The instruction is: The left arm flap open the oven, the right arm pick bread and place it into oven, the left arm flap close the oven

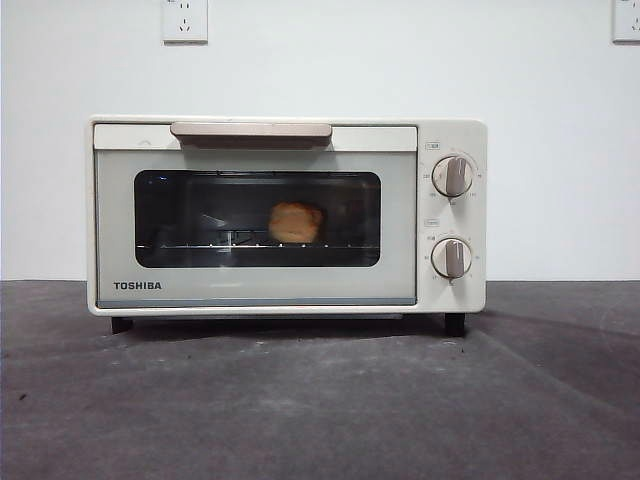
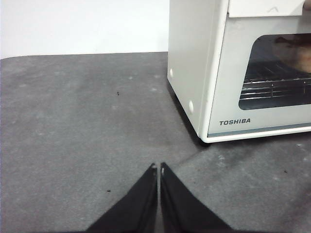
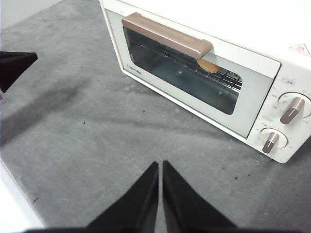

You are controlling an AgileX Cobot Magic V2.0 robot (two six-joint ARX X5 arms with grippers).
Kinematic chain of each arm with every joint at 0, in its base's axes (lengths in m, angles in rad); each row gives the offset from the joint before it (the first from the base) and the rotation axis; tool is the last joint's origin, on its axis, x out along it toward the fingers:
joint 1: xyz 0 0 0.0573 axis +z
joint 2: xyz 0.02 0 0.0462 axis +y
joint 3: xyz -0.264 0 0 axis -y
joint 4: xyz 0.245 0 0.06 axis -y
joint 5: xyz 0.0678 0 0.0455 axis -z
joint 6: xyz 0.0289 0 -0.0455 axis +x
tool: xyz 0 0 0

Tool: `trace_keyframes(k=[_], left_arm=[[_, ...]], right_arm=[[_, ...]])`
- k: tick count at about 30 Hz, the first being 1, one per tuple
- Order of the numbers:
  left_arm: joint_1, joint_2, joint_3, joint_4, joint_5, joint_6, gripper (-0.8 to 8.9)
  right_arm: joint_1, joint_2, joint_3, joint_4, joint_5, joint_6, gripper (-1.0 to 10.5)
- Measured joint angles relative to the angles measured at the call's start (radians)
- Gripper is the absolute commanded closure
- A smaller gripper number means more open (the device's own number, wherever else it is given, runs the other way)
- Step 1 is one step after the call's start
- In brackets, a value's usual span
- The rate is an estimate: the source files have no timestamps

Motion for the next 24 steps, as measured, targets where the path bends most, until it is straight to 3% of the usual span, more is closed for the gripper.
trace_keyframes(k=[19,24], left_arm=[[0.000,0.000,0.000,0.000,0.000,-0.008,7.97],[0.000,0.000,0.000,0.000,0.000,-0.008,7.97]], right_arm=[[0.000,-0.001,0.000,0.000,0.000,-0.001,9.4],[-0.055,-0.037,-0.007,0.023,0.049,-0.023,9.4]])
